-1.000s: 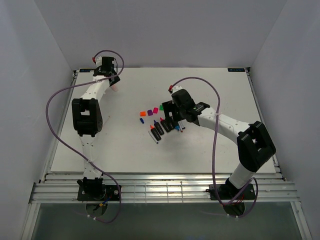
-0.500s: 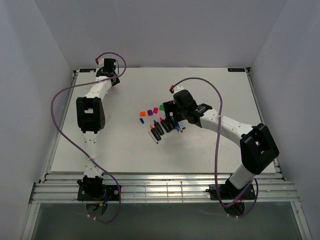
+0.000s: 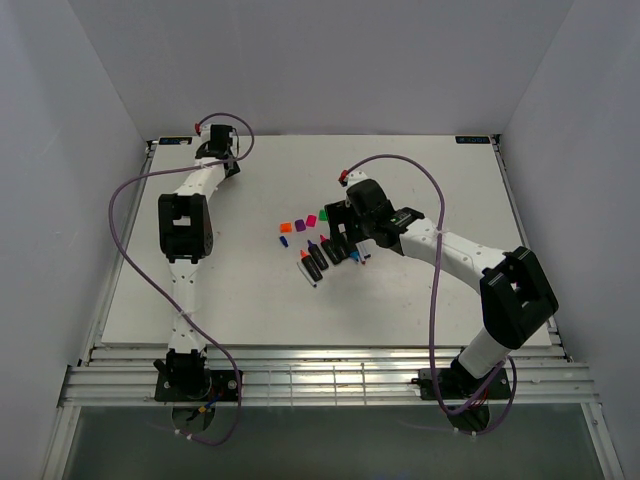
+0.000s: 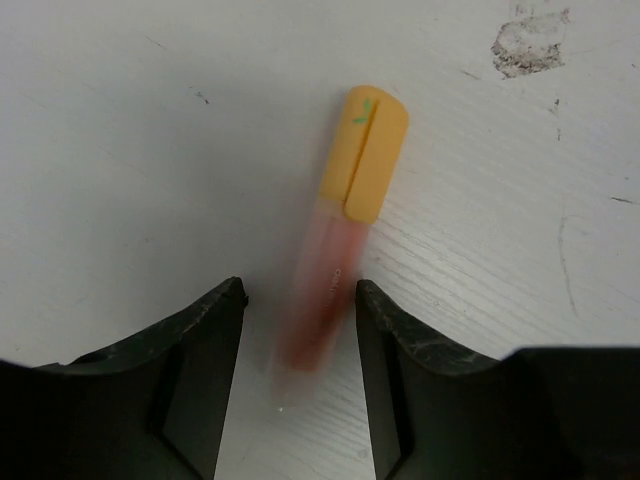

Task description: Open the pen caps

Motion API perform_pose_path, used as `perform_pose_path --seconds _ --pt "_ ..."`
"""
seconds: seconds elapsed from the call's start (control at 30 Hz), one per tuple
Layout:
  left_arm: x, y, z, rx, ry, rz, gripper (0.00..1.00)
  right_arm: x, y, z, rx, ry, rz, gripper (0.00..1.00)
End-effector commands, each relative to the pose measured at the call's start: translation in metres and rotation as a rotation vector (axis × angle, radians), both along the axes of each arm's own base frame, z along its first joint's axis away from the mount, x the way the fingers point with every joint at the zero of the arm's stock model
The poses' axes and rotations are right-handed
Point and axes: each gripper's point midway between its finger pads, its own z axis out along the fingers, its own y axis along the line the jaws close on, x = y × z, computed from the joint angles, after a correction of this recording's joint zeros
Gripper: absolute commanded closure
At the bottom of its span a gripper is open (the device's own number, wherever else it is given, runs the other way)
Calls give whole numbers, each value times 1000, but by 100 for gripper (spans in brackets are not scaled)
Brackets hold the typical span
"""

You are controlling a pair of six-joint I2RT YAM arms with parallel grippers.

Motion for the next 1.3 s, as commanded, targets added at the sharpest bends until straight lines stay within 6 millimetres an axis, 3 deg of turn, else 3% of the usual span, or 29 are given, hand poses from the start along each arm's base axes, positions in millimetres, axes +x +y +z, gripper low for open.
perform_pose_path --seconds 0.0,0.1,0.27,0.37,0.43,0.57,0.73,0.87,0.9,0.93,1.1,1.27 --pt "-2 3 5 -13 0 -9 42 4 3 14 43 -33 -12 9" --pt "-11 7 -3 -7 28 7 51 4 2 18 53 -45 -12 10" --pt "-25 10 -18 -18 77 7 83 -2 2 27 78 -49 -7 9" --pt "-30 7 -18 -35 88 7 100 -6 0 33 94 -54 -4 9" --pt "-34 4 -12 -54 84 14 100 -9 -3 37 99 -57 -8 9" --pt "-46 -6 21 -121 42 16 100 -13 -6 39 108 -47 -15 9" --pt "-84 -37 106 -243 -91 -17 100 -21 1 46 147 -18 12 9" --pt "-118 -79 151 -308 -155 -119 100 -24 5 53 178 -3 20 9" --pt "-132 -99 145 -342 -131 -166 100 -25 6 55 186 -1 22 10" --pt "-140 -109 161 -367 -165 -187 100 -24 8 58 194 -3 23 9" --pt "-176 -158 160 -465 -139 -268 100 -23 14 61 208 25 33 9" --pt "-216 -180 161 -505 -119 -356 100 -19 18 66 239 38 35 10"
